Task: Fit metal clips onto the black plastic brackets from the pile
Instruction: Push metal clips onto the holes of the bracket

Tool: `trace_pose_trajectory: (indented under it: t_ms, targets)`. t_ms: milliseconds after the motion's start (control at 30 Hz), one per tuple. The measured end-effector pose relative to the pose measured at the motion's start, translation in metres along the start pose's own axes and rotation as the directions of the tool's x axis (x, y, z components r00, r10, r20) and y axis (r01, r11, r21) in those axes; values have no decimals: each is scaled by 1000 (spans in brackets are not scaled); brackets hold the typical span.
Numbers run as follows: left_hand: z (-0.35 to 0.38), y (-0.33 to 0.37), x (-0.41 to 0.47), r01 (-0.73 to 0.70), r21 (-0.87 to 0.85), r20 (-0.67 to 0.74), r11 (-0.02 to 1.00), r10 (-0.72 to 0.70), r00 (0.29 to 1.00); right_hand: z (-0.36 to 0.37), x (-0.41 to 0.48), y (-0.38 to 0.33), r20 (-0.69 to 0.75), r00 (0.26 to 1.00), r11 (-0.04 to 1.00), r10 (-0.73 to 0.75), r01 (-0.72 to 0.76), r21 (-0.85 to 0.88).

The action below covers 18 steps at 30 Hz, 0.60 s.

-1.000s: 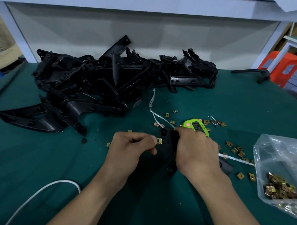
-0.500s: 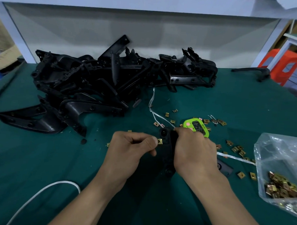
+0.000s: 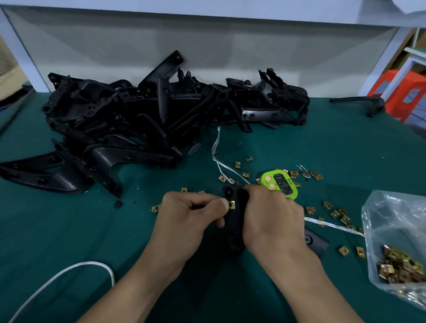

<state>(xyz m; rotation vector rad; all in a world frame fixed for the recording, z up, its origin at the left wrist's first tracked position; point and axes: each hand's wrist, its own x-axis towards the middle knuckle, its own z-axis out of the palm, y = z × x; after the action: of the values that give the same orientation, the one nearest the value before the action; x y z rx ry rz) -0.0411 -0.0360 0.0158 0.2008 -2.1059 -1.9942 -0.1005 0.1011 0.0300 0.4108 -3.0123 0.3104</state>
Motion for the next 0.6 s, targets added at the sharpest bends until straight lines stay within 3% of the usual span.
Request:
trace_pose_trajectory:
  t_ms: [267, 367, 500, 600]
  targets:
    - [4, 5, 5, 14, 63, -6, 998, -14, 1000, -2, 2, 9, 14, 1000, 999, 27, -28, 41]
    - [-1, 12, 27, 6, 259, -74, 966, 14, 997, -4, 6, 16, 1, 997, 995, 80, -80, 59]
    - [8, 14, 68, -38, 743, -42, 669, 103, 994, -4, 11, 24, -9, 993, 989, 117, -116, 87]
    - [25, 6, 86, -43, 919, 29, 392, 41, 999, -1, 11, 27, -21, 994, 988, 107, -104, 115]
